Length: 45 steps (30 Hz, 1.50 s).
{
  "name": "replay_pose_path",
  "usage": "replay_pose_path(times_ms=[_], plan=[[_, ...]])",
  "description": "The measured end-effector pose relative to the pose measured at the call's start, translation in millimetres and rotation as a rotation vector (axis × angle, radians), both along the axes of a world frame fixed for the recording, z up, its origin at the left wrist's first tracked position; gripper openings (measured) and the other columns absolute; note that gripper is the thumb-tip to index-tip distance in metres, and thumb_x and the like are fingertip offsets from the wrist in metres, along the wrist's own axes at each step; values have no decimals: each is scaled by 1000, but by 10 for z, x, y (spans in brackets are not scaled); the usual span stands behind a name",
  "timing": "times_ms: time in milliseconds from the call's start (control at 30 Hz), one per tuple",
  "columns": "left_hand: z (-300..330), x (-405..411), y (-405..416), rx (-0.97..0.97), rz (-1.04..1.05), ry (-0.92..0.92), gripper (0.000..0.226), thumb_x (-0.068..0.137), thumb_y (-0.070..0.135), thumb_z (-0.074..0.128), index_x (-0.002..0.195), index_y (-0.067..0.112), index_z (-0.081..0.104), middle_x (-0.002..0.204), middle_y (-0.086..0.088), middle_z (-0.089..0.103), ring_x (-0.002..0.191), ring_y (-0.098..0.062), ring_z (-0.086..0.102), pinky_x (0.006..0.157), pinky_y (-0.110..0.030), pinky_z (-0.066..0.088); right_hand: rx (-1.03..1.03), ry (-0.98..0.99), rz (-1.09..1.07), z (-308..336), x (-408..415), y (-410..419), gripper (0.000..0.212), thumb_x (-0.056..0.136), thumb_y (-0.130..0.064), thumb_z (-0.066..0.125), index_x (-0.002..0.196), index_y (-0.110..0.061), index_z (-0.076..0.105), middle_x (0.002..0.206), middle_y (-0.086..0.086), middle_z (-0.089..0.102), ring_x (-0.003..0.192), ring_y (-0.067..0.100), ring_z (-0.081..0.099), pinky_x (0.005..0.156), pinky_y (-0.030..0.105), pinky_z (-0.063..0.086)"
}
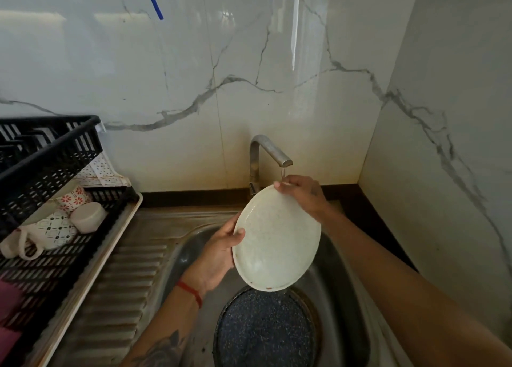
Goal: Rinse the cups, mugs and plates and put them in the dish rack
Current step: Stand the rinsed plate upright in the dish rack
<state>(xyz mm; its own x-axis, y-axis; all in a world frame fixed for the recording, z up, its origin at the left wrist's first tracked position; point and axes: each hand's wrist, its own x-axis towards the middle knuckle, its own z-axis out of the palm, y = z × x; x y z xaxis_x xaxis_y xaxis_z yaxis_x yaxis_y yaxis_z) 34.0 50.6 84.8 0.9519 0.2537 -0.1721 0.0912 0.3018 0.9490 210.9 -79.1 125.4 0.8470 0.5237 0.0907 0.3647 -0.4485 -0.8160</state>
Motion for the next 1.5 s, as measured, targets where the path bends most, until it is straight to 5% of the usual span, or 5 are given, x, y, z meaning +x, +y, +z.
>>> replay_pose_path(times_ms=[267,467,733,1000,1500], plan=[[164,223,10,168,40,17,24,98,16,49,118,27,59,112,-1,67,105,-20,61,84,-38,51,-137,-420,282,18,-214,259,29,82,-56,61,94,-31,69,115,-6,64,120,17,47,113,50,6],[1,88,65,5,107,44,33,92,12,55,124,21,55,125,-9,61,116,-32,55,97,-58,45,124,188,-23,47,60,-13,37,85,-57,57,99,-24,68,110,1,64,104,25,59,98,47,46],[156,247,-8,242,18,68,27,93,10,58,119,16,59,117,-10,66,110,-29,61,98,-51,47,-156,-437,356,28,-305,333,27,81,-53,64,82,-27,69,92,-10,64,96,11,52,105,42,18],[-38,151,41,-53,235,10,33,93,21,56,126,22,56,116,-7,66,108,-29,61,80,-45,56,44,54,-186,-170,56,-89,49,98,-52,35,121,-18,61,116,4,60,113,27,54,91,35,39],[-146,173,-115,-494,192,-14,58,97,53,28,145,21,39,136,-19,54,124,-38,51,98,-58,42,-496,-899,173,-517,-264,104,60,95,-59,5,150,-34,-2,160,1,-5,147,27,-7,117,49,-9]])
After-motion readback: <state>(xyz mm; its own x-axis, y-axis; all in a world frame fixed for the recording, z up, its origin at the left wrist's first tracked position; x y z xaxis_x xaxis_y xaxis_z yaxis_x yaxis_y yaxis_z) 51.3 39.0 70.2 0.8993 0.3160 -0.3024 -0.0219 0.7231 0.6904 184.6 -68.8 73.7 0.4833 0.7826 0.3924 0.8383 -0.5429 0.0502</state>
